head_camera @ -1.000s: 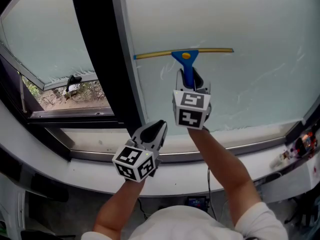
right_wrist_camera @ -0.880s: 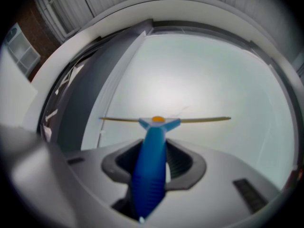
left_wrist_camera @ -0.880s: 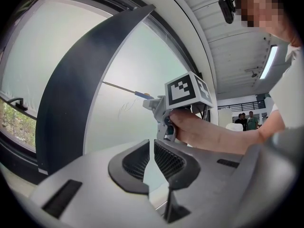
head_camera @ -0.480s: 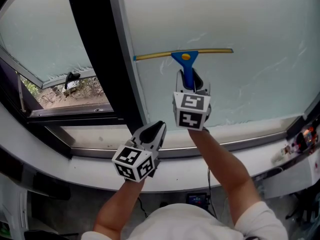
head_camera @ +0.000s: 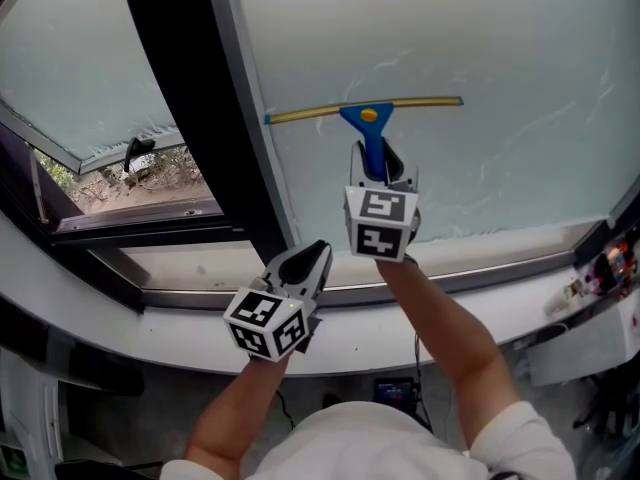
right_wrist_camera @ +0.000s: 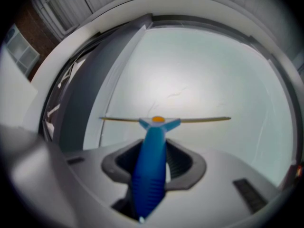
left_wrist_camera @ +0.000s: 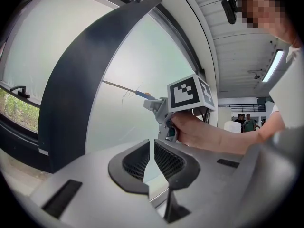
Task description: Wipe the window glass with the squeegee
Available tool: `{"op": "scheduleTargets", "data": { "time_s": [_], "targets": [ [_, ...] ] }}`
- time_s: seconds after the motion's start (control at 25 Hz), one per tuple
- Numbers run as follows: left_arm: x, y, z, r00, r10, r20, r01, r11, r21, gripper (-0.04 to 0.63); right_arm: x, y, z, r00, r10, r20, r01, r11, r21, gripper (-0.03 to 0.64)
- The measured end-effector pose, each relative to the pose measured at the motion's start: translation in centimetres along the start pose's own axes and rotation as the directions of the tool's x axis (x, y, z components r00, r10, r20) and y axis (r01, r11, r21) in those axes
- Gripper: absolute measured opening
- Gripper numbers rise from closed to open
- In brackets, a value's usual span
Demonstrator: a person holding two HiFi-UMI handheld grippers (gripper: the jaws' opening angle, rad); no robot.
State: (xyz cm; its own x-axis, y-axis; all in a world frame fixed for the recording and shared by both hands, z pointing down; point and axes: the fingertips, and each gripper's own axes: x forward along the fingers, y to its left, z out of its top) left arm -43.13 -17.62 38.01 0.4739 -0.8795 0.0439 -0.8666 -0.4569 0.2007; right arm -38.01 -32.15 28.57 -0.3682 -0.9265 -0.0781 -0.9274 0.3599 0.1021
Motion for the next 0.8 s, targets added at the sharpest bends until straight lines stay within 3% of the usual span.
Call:
{"op": "scheduleTargets", "data": {
  "time_s": [0.8],
  "targets": [
    [-0.2,0.2,-2.7,0.999,-0.008,-0.051,0.006,0.999,-0.033,0.052,-0.7,0.4,-5.0,0.998,0.006,-0.068,-0.005,1.0,0.013,0.155]
  ]
}}
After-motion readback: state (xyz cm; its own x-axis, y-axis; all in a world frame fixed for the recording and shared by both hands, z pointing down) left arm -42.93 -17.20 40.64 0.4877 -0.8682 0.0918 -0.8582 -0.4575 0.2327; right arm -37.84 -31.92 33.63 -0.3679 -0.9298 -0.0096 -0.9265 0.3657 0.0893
